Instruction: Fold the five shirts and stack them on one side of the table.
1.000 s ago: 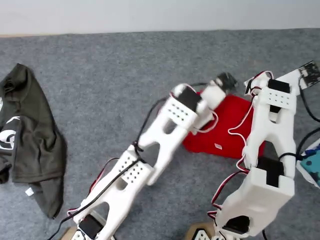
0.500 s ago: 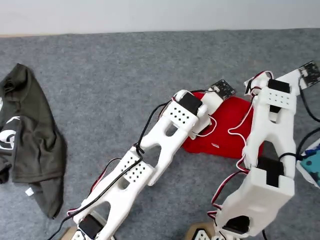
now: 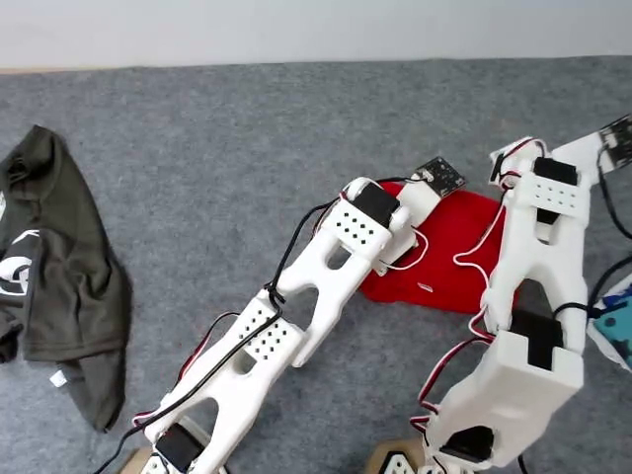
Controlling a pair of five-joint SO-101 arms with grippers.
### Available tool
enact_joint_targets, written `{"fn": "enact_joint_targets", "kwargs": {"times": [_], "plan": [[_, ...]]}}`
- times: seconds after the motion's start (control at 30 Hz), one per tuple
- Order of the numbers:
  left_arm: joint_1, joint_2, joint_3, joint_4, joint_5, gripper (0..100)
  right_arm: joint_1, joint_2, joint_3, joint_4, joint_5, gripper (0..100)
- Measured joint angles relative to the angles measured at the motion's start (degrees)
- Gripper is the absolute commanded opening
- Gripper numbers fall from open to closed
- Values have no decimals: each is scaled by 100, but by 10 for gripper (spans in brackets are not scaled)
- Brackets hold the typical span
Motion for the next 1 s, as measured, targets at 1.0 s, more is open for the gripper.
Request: {"fn": "enact_joint_targets", "kwargs": {"times": [1.0], "plan": [[0, 0, 0, 0, 0, 2, -9, 615, 0, 545, 0, 209]]}}
